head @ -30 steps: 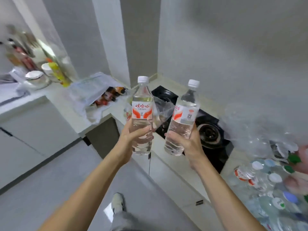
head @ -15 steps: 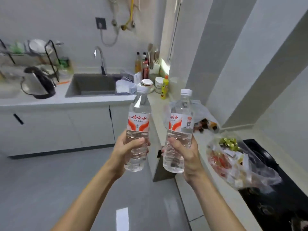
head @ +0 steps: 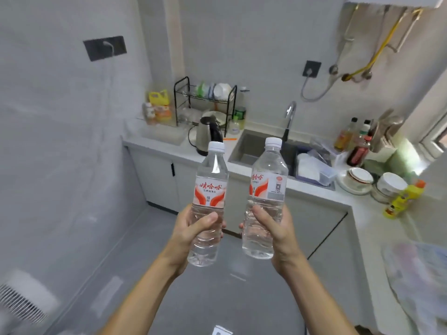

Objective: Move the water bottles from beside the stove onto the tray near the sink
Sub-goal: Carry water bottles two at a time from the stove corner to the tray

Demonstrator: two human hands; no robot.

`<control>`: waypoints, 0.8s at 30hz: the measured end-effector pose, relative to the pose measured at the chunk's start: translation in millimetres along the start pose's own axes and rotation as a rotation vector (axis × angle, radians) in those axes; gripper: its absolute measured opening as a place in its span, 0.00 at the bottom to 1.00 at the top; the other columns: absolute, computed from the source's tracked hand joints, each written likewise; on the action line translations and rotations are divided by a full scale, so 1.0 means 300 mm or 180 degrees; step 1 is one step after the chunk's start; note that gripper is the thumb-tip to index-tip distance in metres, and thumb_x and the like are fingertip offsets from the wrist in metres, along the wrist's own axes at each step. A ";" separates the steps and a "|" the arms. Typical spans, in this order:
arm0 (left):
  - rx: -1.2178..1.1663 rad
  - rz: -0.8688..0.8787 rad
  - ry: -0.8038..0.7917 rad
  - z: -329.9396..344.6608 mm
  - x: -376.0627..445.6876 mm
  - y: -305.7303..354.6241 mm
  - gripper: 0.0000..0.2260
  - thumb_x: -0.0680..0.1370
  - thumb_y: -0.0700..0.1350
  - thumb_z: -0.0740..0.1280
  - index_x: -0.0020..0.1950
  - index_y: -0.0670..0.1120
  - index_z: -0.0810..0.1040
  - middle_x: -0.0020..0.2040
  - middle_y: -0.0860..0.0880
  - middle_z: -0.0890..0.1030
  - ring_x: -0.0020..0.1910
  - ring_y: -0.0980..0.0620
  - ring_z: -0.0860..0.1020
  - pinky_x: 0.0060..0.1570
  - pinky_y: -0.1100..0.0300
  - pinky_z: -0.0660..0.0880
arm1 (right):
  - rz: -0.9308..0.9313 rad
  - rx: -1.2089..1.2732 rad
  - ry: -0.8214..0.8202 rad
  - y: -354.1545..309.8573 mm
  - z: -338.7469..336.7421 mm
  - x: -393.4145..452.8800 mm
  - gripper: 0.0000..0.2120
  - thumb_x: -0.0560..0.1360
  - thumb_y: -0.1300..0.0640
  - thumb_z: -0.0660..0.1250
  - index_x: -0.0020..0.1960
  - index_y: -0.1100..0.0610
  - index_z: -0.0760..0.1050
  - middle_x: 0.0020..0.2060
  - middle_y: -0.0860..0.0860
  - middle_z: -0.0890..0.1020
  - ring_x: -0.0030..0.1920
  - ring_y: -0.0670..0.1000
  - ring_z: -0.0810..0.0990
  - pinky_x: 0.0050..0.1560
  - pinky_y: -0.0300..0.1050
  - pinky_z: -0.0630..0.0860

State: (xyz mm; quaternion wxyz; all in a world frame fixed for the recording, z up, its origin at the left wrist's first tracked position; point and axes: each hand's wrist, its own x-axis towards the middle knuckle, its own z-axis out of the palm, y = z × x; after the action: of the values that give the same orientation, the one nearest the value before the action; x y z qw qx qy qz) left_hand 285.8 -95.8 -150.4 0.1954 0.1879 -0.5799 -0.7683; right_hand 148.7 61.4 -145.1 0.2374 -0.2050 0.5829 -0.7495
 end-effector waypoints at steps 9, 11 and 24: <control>-0.0186 0.0222 0.0944 -0.360 0.463 0.072 0.35 0.64 0.62 0.82 0.58 0.39 0.79 0.45 0.35 0.83 0.39 0.41 0.83 0.41 0.49 0.82 | 0.0128 0.0053 -0.0841 0.166 0.342 0.634 0.23 0.67 0.47 0.80 0.59 0.52 0.80 0.47 0.56 0.85 0.46 0.64 0.84 0.48 0.61 0.85; -0.0103 0.0285 0.1095 -0.409 0.610 0.112 0.34 0.64 0.61 0.82 0.58 0.39 0.80 0.45 0.36 0.84 0.39 0.41 0.83 0.40 0.51 0.82 | 0.0112 0.0017 -0.0965 0.186 0.398 0.814 0.24 0.68 0.47 0.81 0.61 0.50 0.80 0.50 0.56 0.85 0.50 0.68 0.84 0.55 0.69 0.83; -0.0255 0.0485 0.1794 -0.800 1.321 0.293 0.24 0.65 0.55 0.79 0.56 0.46 0.83 0.44 0.38 0.84 0.40 0.38 0.84 0.42 0.48 0.82 | 0.0606 0.0108 -0.1657 0.245 0.804 1.675 0.16 0.73 0.51 0.78 0.59 0.49 0.80 0.47 0.57 0.85 0.45 0.63 0.87 0.48 0.57 0.85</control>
State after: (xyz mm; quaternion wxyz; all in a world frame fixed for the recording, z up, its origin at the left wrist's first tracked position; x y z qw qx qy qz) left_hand 78.7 -519.2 -151.9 0.4132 0.3419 -0.4844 -0.6912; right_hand -105.3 -439.9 -144.0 0.4519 -0.3311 0.5063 -0.6556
